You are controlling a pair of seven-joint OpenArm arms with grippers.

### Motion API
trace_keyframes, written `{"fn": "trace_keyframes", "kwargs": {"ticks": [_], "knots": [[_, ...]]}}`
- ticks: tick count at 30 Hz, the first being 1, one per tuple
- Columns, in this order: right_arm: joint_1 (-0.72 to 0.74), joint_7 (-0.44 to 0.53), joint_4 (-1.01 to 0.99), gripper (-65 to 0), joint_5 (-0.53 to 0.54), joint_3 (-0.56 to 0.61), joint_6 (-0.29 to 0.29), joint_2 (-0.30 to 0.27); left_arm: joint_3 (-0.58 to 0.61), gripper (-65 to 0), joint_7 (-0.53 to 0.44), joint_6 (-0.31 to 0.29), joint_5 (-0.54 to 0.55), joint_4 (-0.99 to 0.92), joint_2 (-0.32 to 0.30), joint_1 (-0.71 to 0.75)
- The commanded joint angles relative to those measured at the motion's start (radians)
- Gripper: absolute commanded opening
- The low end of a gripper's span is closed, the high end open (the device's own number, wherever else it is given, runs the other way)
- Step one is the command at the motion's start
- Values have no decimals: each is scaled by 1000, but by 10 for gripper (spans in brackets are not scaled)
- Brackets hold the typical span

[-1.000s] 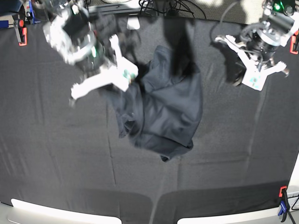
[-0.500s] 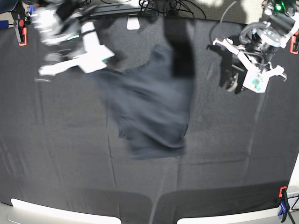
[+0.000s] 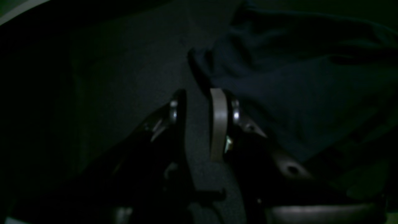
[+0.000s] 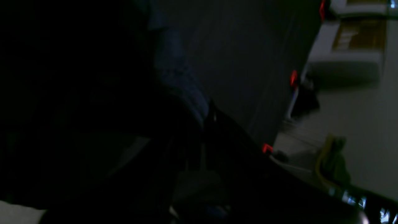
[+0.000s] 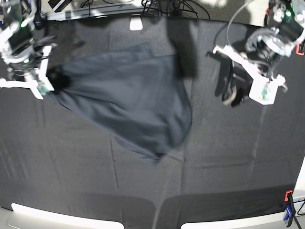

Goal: Layout the t-shirt on the table in an organized manner, then fold the t-shirt properly
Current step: 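Lift and drag the shirt with the right gripper, spreading it out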

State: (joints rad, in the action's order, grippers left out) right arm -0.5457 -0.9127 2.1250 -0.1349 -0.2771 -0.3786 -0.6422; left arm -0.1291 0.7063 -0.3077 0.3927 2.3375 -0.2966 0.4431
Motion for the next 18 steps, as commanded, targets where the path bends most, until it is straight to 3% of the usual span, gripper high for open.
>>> {"fn": "trace_keyframes", "kwargs": {"ticks": [1,9,16,18], "knots": [[13,12,-16,-650,-25,-27,8,-17,-1,-533,-26,0,10,19,-6,1],[134,15,-235,-650,-25,-97,8,-17,-1,-533,-26,0,10,19,-6,0],[219,-2,-272,-650,43,-97,8,-17,-1,-532,-27,0,11,19,-6,0],[242,-26,-272,-578,85,-97,9,-17,-1,-509,-29,0,13,19,-6,0]]}}
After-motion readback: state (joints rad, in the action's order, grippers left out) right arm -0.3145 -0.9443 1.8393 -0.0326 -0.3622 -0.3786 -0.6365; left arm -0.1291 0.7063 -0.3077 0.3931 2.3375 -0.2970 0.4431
